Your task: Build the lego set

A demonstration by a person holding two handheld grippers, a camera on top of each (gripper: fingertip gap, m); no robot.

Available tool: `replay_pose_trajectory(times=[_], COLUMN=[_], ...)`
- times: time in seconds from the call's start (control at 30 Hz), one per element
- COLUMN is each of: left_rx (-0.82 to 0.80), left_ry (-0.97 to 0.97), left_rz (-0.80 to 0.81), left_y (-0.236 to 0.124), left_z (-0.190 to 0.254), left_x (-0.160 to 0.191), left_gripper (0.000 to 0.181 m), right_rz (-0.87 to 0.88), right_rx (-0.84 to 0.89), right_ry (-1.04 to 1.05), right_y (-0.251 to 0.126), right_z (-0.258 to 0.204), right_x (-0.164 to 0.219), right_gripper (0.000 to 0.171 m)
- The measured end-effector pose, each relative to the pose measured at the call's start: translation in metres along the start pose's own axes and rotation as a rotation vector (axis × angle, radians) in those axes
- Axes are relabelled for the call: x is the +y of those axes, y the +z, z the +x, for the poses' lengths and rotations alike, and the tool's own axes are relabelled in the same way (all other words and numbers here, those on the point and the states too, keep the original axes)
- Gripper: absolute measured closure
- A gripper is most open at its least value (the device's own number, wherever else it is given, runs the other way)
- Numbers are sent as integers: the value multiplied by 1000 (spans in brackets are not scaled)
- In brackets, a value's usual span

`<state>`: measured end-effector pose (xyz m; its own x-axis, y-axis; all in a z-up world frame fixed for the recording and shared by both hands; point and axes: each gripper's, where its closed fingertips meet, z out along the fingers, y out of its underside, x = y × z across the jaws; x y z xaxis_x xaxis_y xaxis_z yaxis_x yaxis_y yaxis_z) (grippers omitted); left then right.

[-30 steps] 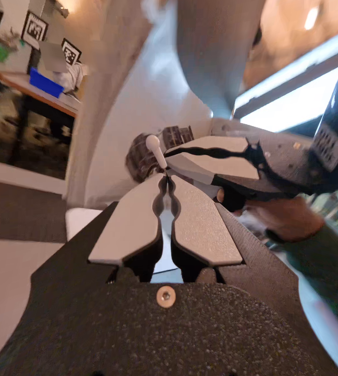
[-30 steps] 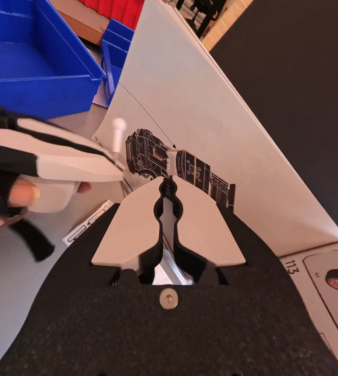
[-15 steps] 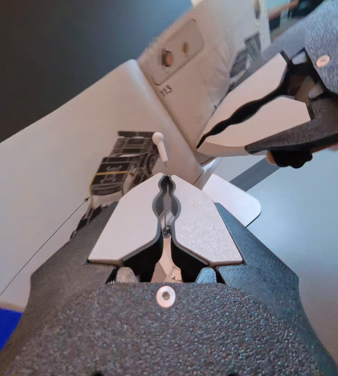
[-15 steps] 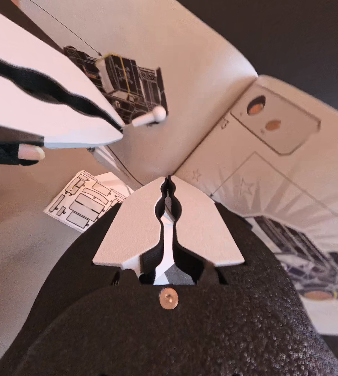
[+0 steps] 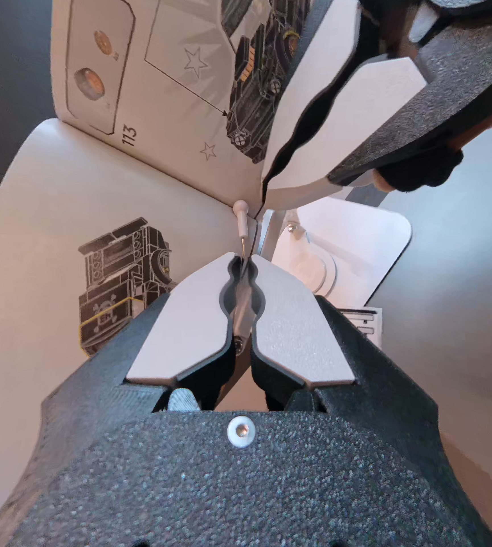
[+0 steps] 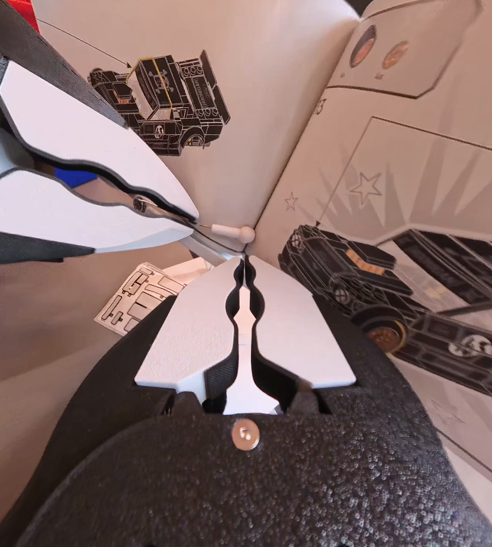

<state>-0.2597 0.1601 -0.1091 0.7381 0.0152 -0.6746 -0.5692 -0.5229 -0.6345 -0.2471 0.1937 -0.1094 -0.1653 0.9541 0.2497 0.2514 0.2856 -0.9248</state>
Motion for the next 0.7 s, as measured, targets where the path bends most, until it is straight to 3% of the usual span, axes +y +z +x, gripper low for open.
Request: replay_pose_trajectory(times=[0.17,0.3,0.5,0.7], left_rx=[-49,-150,-145,-112], left_ry=[-261,-418,-445,-468], left_rz=[157,127,137,168], left_y=[-26,-36,-33,-32], left_z=[-13,-37,-47,-50], left_x=[-5,30,44,45], left_gripper=[165,164,178,181], right_rz=[86,105,41,69], right_rx=[97,273,384,379], right_ry=[-7,14,136,174], right_y=[-31,-52,-50,-44], right_z=[22,65,116,145], right_x=[-6,-5,22,33], right_gripper=[163,157,144,108])
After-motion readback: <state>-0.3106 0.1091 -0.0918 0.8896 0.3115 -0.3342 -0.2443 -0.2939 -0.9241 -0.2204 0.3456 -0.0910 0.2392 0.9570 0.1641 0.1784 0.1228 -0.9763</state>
